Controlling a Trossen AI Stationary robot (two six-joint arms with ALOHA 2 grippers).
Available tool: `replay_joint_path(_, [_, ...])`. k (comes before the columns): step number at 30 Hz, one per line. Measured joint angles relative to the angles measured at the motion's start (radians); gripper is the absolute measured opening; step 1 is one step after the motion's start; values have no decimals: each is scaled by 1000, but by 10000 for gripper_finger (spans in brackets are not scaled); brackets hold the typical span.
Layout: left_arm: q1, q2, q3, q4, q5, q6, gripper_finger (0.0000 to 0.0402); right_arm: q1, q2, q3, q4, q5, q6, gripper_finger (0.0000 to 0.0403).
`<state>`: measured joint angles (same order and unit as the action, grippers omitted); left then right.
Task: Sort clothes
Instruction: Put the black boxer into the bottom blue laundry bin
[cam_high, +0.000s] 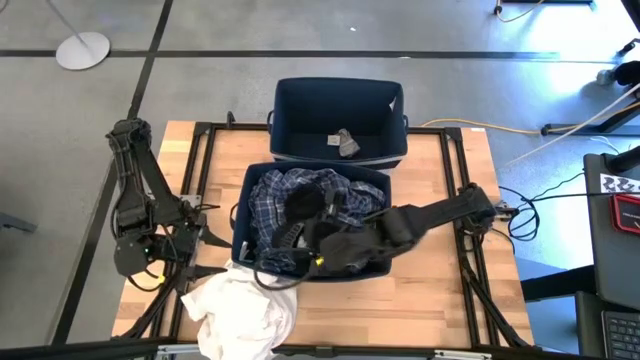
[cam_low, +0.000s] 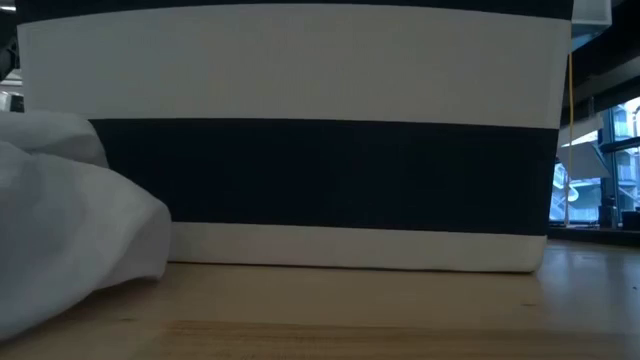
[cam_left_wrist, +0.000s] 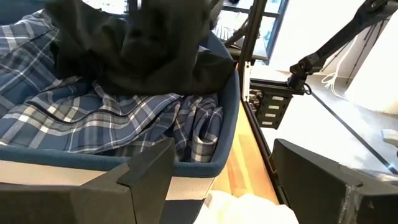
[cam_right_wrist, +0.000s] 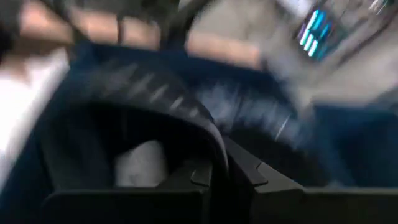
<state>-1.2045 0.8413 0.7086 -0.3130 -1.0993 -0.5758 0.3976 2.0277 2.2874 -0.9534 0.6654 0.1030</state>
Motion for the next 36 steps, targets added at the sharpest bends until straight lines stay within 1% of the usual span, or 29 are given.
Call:
replay_joint_path(1, [0, 0, 0, 0, 0, 0, 262, -3, 1, -27, -39, -21, 41, 24])
replay_joint_path(3, [0, 0, 0, 0, 0, 0, 263, -13, 2, -86, -86, -30, 98, 24])
replay_joint_path(8, [0, 0, 1, -12, 3, -26, 263, -46, 2, -210, -115, -40, 181, 24])
replay_joint_path(13, [0, -2, 3, -70, 14, -102, 263, -101, 1, -300, -85, -110, 203, 24])
replay_joint_path(17, [0, -2, 4, -94, 14, -127, 263, -148, -2, -370, -28, -187, 248, 24])
replay_joint_path(22, [0, -2, 4, -99, 13, -132, 263, -195, -2, -436, 44, -210, 342, 30])
replay_joint_path(25, [0, -2, 4, -100, 14, -134, 263, -211, -2, -439, 47, -241, 349, 57])
replay_joint_path(29, [0, -2, 4, -101, 16, -138, 263, -215, 0, -420, 40, -251, 342, 118])
replay_joint_path(31, [0, -2, 4, -102, 17, -149, 263, -216, 2, -382, 11, -279, 337, 150])
replay_joint_path(33, [0, -2, 4, -104, 23, -154, 263, -216, 4, -323, -33, -335, 335, 176])
replay_joint_path(36, [0, -2, 4, -105, 35, -156, 263, -207, 6, -209, -125, -385, 338, 202])
